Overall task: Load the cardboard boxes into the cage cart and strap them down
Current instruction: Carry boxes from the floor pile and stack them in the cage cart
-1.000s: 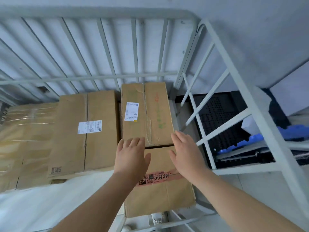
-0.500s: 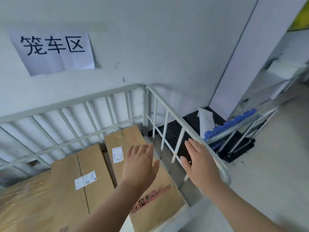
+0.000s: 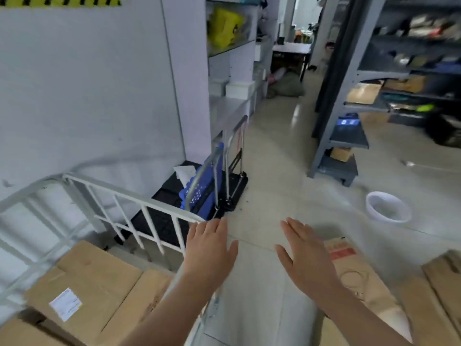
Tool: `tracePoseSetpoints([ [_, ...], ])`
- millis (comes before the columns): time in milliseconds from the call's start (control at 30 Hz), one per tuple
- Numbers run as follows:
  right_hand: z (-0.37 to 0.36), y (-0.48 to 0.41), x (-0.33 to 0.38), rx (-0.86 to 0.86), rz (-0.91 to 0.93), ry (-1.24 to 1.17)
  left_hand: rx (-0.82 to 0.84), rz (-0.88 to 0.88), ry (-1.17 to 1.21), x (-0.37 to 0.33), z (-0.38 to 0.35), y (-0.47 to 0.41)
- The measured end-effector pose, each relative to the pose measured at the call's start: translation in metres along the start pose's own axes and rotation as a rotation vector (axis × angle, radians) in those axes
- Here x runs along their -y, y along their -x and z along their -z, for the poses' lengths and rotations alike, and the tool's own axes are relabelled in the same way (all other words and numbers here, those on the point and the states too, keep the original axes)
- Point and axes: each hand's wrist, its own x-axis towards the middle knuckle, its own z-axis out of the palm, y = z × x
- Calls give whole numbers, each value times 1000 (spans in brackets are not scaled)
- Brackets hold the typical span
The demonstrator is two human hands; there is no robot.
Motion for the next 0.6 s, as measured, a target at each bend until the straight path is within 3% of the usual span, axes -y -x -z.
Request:
tracePoseSetpoints([
  [300, 75, 170, -169, 8, -456, 121, 132, -440, 62, -217, -65, 34],
  [600, 129, 323, -233, -47, -886, 220, 233, -858, 125, -374, -108, 90],
])
